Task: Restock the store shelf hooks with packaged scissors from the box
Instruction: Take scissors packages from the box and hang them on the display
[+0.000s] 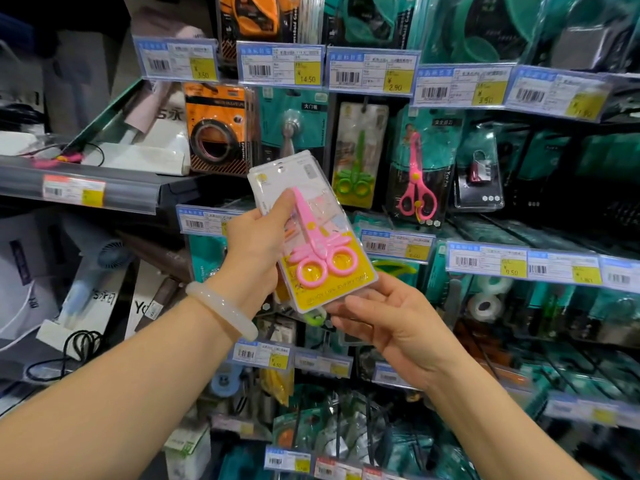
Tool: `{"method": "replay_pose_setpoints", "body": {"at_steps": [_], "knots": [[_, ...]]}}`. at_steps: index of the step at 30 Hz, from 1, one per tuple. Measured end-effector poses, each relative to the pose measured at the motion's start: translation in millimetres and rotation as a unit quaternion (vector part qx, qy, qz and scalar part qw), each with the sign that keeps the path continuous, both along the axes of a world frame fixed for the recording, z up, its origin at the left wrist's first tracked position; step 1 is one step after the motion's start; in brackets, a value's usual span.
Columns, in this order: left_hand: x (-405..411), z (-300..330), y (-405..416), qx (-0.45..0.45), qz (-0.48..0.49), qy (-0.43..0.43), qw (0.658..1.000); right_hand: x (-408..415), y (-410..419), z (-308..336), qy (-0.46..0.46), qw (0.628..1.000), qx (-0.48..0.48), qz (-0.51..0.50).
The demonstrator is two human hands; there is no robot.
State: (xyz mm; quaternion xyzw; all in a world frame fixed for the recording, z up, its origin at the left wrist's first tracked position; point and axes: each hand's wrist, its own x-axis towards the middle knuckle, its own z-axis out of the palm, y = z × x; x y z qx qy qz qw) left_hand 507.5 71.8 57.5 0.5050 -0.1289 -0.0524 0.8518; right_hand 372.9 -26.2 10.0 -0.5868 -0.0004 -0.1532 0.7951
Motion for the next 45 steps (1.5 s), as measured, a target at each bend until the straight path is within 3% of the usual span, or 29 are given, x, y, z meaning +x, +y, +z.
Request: {"method": "replay_pose_setpoints", "body": {"at_steps": [9,15,21,26,32,39,45], "knots": [[0,-1,9,0.066,0.036,-0.095,0.993,-6,-5,7,0.026,0.999,-0.036,0.016],[-10,-10,1,0.124,0.018,-0.123,0.984,8,-3,27,0.019,0.991,-0.125,-0.051],[-22,-9,-1,0.177,0.019,-0.182,0.967,27,-6,35,-0.032,0.991,-0.062,-0.112],[-10,-1,2,0.103,-0.042,-0.119,0.987,30,-9,31,-0.053,0.969,-0.143,-0.197],[-3,8,6,0.049,-0.002,-0.110,0.993,30,-5,30,-0.060,0.957,-0.166,-0.232],[-3,14,7,0.052,-0.039,-0.113,0.991,30,-9,32,-0.052,0.968,-0.146,-0.196],[-4,9,5,0.114,-0.065,-0.121,0.984,29,-7,33,-0.067,0.970,-0.128,-0.197]]}}
